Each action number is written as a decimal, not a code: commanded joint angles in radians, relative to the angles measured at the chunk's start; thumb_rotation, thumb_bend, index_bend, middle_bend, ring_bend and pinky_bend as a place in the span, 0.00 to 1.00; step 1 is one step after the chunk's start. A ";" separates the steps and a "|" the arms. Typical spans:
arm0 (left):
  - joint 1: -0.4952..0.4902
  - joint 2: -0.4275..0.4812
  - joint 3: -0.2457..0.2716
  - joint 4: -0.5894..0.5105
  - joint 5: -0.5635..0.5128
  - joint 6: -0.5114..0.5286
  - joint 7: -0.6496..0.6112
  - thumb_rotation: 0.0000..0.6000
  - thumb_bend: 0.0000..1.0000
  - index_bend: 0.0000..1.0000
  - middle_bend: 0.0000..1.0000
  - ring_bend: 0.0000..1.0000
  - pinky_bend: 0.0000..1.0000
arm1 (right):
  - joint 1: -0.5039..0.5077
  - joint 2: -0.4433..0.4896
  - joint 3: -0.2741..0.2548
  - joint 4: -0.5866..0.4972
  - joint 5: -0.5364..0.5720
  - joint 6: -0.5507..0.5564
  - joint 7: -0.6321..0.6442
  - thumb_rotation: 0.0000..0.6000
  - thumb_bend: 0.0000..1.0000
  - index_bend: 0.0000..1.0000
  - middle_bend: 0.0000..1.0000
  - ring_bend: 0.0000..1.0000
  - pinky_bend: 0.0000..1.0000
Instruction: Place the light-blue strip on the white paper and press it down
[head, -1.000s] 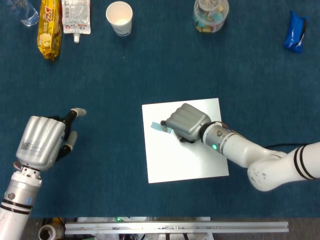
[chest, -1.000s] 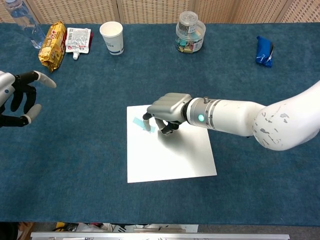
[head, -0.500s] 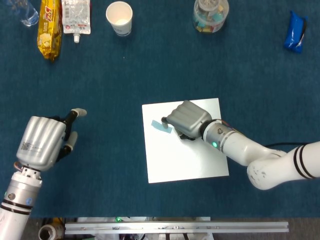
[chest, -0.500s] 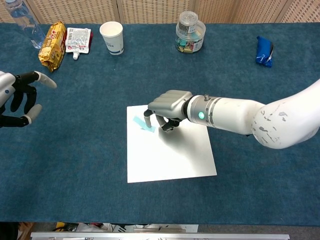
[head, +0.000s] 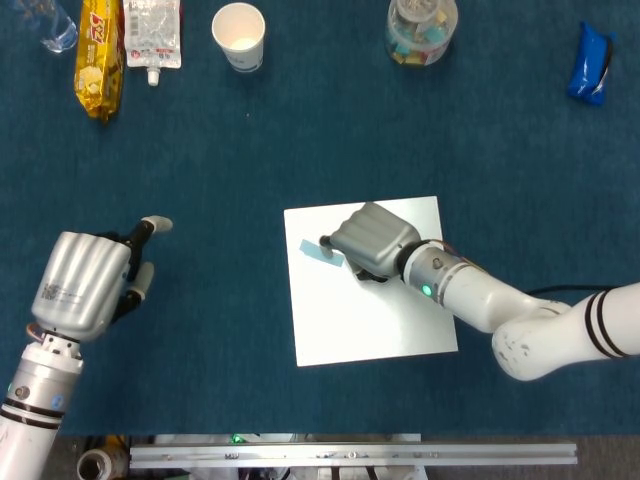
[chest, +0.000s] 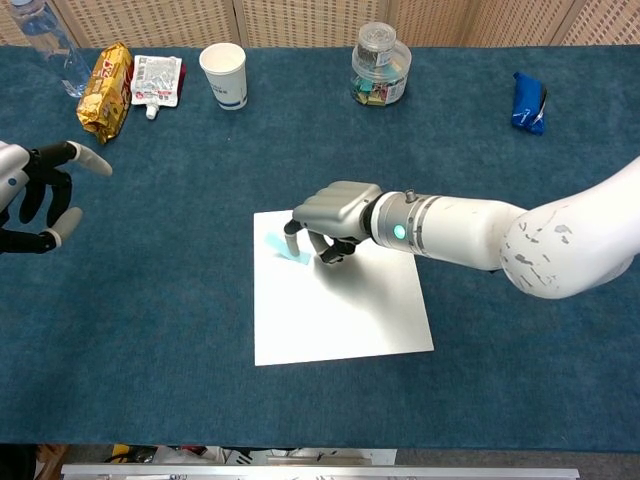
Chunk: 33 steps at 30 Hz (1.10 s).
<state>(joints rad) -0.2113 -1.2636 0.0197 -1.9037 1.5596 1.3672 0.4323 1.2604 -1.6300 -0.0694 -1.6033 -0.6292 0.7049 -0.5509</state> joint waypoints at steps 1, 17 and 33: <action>0.000 0.000 -0.001 0.000 -0.002 0.000 0.000 1.00 0.44 0.29 0.70 0.71 0.95 | 0.004 -0.008 -0.001 0.009 0.008 -0.005 -0.004 0.88 1.00 0.33 1.00 1.00 1.00; 0.001 -0.002 -0.001 0.002 0.002 -0.001 0.000 1.00 0.44 0.29 0.70 0.71 0.95 | -0.005 0.021 -0.020 -0.034 -0.007 0.014 -0.012 0.87 1.00 0.33 1.00 1.00 1.00; 0.002 -0.008 0.000 0.000 0.003 -0.004 0.010 1.00 0.44 0.29 0.70 0.71 0.95 | -0.027 0.039 -0.030 -0.060 -0.031 0.021 -0.005 0.88 1.00 0.33 1.00 1.00 1.00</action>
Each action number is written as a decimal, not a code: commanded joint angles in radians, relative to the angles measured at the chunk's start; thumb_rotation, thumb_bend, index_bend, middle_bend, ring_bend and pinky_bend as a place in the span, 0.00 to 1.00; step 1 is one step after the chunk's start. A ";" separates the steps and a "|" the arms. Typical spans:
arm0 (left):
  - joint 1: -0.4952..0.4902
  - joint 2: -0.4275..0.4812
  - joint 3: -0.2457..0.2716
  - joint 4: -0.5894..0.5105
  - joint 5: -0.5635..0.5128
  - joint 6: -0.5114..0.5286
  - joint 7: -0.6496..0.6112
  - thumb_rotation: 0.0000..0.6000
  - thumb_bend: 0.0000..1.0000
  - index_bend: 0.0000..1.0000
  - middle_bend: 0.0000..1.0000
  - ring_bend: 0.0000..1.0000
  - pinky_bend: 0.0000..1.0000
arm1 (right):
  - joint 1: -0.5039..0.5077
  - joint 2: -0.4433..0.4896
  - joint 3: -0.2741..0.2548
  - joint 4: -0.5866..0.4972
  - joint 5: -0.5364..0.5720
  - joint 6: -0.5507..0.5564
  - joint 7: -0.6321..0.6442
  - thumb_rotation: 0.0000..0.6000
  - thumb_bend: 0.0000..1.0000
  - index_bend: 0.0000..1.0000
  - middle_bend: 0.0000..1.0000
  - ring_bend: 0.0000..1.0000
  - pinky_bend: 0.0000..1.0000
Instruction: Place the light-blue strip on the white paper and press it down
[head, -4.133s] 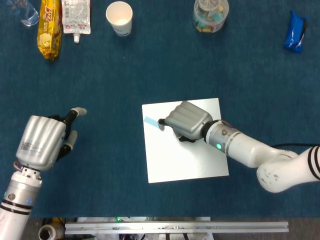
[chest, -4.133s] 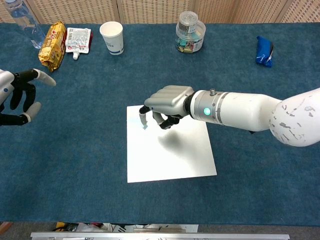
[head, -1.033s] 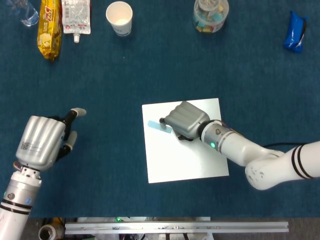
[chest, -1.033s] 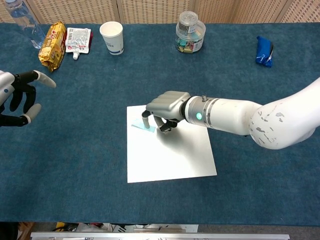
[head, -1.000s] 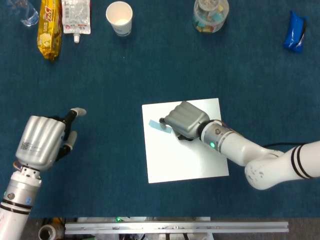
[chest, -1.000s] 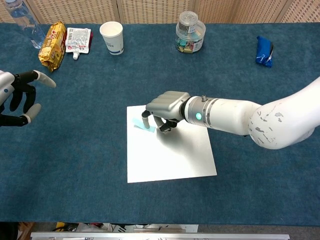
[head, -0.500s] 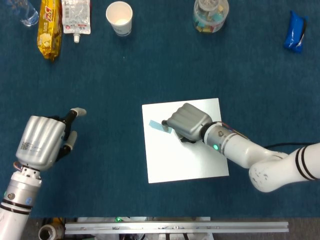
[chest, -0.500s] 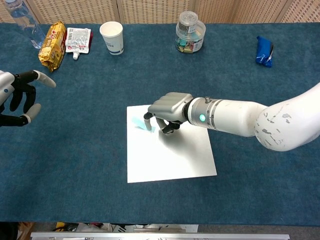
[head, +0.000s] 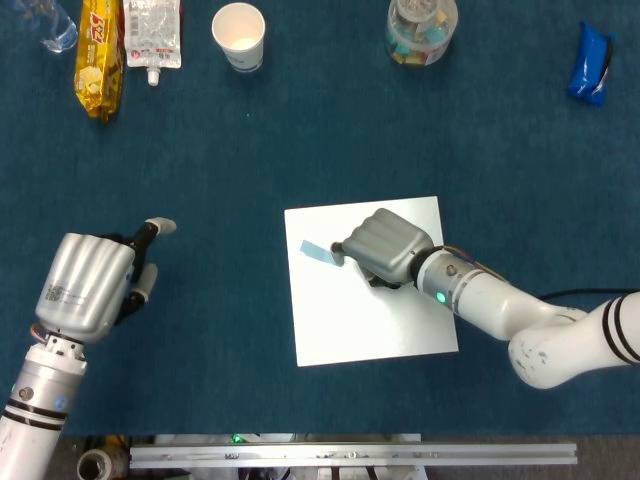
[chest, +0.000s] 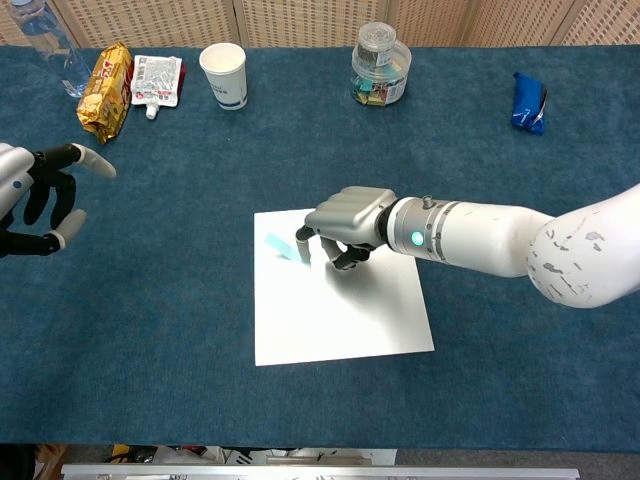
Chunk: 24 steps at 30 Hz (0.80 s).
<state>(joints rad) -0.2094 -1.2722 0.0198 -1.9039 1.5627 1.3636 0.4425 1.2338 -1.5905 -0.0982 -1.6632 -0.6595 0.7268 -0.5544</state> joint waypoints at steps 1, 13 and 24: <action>0.000 0.001 0.000 -0.001 -0.001 0.000 0.000 1.00 0.44 0.29 0.70 0.71 0.95 | 0.000 -0.001 -0.002 0.000 0.001 -0.002 -0.003 0.87 1.00 0.33 1.00 1.00 1.00; 0.003 0.004 0.000 0.001 -0.002 0.002 -0.006 1.00 0.44 0.29 0.70 0.71 0.95 | 0.007 -0.005 -0.007 -0.005 0.022 0.005 -0.025 0.88 1.00 0.33 1.00 1.00 1.00; 0.002 0.006 0.001 0.001 0.000 -0.001 -0.012 1.00 0.44 0.29 0.70 0.71 0.95 | 0.007 -0.001 -0.003 0.002 0.036 0.006 -0.027 0.88 1.00 0.33 1.00 1.00 1.00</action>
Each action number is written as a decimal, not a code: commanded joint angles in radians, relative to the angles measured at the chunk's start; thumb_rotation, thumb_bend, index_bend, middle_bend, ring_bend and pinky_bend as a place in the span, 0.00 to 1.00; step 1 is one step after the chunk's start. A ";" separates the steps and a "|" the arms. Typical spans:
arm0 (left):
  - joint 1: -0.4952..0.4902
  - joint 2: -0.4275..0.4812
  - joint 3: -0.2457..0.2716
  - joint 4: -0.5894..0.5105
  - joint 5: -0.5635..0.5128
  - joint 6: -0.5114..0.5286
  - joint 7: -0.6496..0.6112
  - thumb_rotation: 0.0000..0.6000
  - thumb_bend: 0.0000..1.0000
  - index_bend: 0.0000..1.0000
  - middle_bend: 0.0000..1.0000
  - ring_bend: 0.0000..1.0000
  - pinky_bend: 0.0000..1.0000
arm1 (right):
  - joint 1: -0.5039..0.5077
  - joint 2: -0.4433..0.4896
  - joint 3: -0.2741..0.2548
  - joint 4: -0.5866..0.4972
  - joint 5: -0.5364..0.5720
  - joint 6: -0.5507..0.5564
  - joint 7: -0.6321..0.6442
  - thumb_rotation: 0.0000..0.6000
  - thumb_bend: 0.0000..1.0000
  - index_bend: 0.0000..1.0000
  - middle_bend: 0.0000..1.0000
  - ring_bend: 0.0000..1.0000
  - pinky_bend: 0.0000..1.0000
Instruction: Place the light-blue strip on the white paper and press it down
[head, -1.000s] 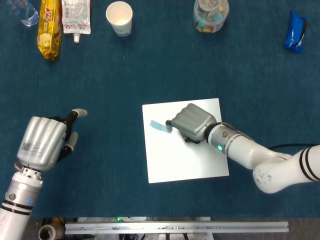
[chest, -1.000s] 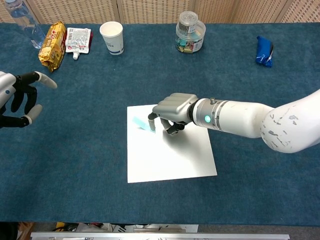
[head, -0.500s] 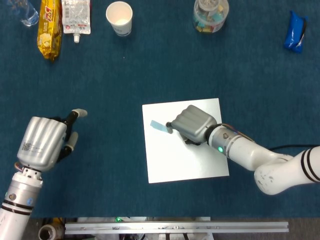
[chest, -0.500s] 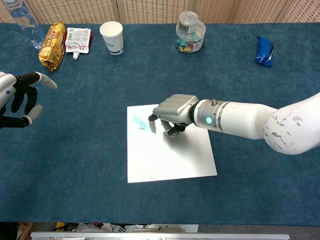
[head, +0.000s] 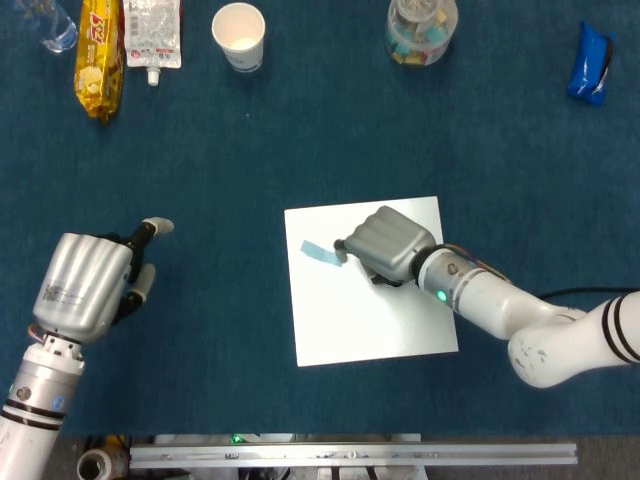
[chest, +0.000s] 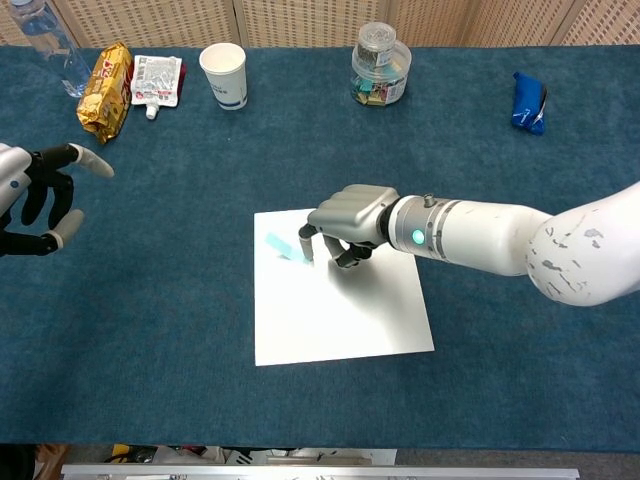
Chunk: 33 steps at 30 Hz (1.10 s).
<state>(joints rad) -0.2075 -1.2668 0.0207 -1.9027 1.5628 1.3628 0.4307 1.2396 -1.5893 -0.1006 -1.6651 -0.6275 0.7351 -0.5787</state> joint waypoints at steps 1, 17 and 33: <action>0.000 0.001 -0.001 0.000 -0.001 0.001 -0.001 1.00 0.44 0.29 0.70 0.71 0.95 | 0.003 -0.004 -0.002 0.008 0.009 -0.004 -0.004 0.88 1.00 0.33 1.00 1.00 1.00; 0.000 0.010 -0.013 0.015 -0.007 0.008 -0.032 1.00 0.44 0.29 0.70 0.71 0.95 | -0.045 0.119 0.021 -0.081 -0.040 0.072 0.047 0.88 1.00 0.33 1.00 1.00 1.00; 0.006 0.016 -0.070 0.149 -0.050 0.053 -0.225 1.00 0.43 0.27 0.52 0.51 0.73 | -0.385 0.491 -0.054 -0.240 -0.264 0.376 0.259 0.88 0.50 0.33 0.76 0.81 0.99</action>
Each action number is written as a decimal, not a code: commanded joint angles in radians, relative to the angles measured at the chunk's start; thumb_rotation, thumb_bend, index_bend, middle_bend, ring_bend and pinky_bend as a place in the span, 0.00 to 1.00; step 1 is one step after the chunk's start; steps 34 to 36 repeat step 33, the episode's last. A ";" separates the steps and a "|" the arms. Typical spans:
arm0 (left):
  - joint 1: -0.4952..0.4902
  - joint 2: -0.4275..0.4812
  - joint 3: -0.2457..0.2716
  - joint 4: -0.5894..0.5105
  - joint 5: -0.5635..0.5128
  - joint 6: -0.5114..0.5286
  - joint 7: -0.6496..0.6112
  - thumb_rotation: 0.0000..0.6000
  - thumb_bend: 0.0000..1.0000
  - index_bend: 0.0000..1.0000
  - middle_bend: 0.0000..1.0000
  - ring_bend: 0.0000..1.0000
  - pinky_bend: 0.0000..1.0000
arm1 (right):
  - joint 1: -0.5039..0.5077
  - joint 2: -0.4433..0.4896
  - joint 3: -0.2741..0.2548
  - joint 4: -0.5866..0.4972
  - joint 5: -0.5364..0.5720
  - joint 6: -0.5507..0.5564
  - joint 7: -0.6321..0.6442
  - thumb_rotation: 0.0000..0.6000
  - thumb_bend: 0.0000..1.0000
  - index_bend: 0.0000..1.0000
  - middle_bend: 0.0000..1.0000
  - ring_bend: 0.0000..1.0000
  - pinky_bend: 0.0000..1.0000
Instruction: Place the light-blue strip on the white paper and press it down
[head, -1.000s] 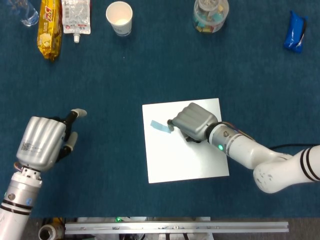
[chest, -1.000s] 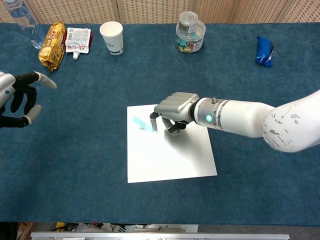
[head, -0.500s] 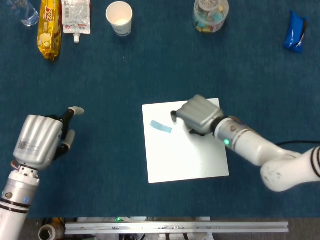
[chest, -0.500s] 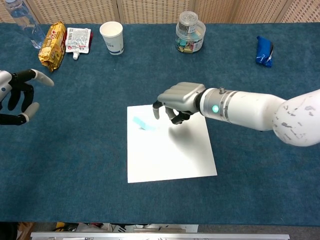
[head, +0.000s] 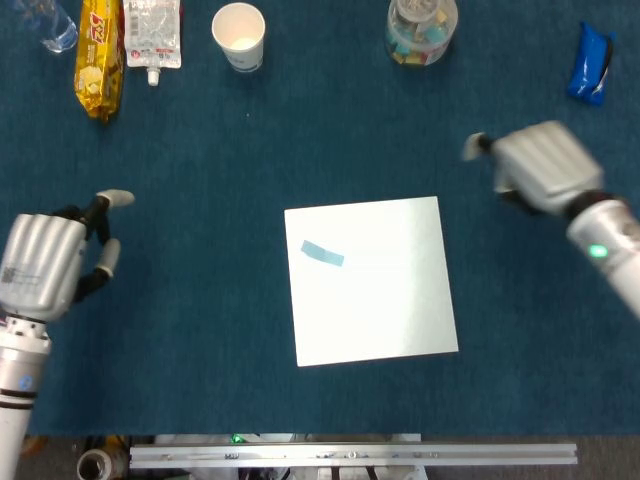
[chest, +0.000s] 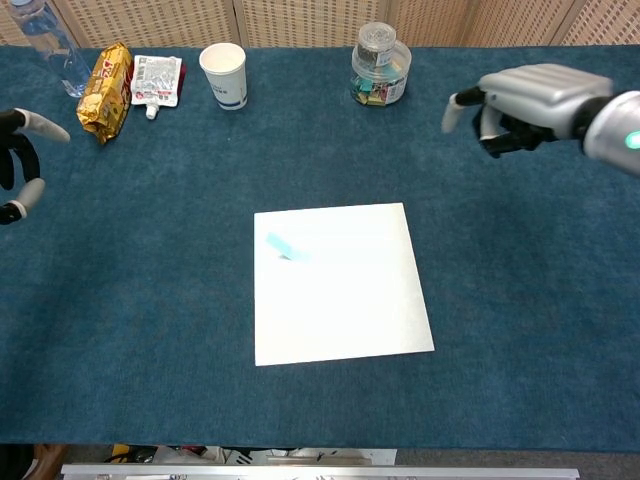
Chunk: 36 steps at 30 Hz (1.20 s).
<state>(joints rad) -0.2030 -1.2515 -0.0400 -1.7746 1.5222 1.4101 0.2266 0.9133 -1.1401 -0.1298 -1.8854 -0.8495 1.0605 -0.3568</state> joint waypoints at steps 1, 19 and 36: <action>0.001 0.001 -0.010 0.029 -0.011 0.006 -0.027 1.00 0.43 0.26 0.50 0.49 0.71 | -0.072 0.050 -0.029 -0.020 -0.047 0.058 0.042 0.88 0.49 0.32 0.70 0.75 0.96; 0.082 -0.029 -0.009 0.230 0.057 0.192 -0.164 1.00 0.43 0.21 0.38 0.37 0.52 | -0.606 0.017 -0.059 0.240 -0.398 0.608 0.246 1.00 0.41 0.20 0.34 0.33 0.56; 0.142 -0.021 0.033 0.214 0.035 0.196 -0.106 1.00 0.43 0.21 0.38 0.37 0.52 | -0.728 0.013 -0.013 0.263 -0.466 0.584 0.275 1.00 0.34 0.20 0.34 0.33 0.54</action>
